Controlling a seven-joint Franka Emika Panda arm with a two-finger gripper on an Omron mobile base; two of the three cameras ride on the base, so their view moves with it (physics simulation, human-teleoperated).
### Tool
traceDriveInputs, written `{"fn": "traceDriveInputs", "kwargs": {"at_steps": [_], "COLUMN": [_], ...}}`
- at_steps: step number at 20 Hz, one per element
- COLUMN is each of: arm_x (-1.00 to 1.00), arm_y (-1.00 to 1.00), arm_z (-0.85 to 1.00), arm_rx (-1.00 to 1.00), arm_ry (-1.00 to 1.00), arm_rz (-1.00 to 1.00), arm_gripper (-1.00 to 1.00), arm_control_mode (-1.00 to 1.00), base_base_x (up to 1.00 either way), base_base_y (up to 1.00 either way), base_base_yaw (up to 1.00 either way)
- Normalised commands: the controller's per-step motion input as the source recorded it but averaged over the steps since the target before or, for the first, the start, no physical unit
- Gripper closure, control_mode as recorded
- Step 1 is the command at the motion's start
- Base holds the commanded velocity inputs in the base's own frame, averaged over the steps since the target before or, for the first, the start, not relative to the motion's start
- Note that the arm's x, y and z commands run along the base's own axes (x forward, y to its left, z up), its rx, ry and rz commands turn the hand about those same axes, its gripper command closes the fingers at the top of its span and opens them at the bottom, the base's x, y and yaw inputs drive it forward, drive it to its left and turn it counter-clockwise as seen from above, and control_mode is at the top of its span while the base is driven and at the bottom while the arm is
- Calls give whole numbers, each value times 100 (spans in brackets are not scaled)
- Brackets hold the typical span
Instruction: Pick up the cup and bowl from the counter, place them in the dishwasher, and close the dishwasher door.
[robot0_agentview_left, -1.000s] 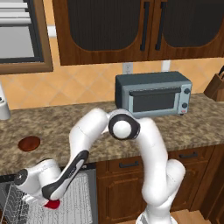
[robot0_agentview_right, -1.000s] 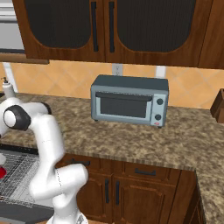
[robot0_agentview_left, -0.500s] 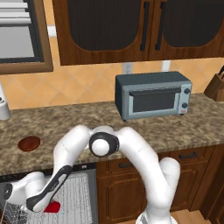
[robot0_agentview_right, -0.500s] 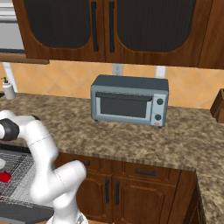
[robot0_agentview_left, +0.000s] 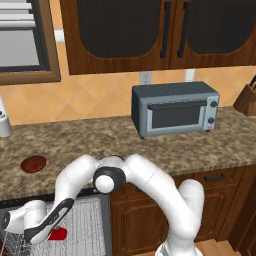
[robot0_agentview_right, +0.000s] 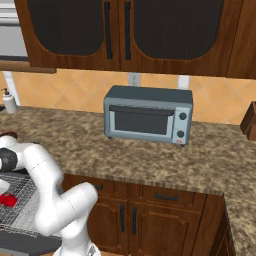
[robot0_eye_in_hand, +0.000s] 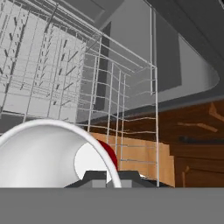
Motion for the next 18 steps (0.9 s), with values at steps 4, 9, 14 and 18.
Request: {"fn": "traceDriveInputs", "kwargs": {"at_steps": [4,9,14,18], "arm_x": [28,12,6,18], "arm_y": [3,8,3,-3], "arm_z": [-39,-40,-25,-5], "arm_rx": [0,0,0,2], "arm_ry": [1,1,0,2], "arm_rz": [0,0,0,0], "arm_gripper": [100,100,-100,-100], "arm_control_mode": [-100,-100,-100,-100], "base_base_x": [0,0,0,0], "base_base_y": [0,0,0,0], "base_base_yaw": [0,0,0,0]}}
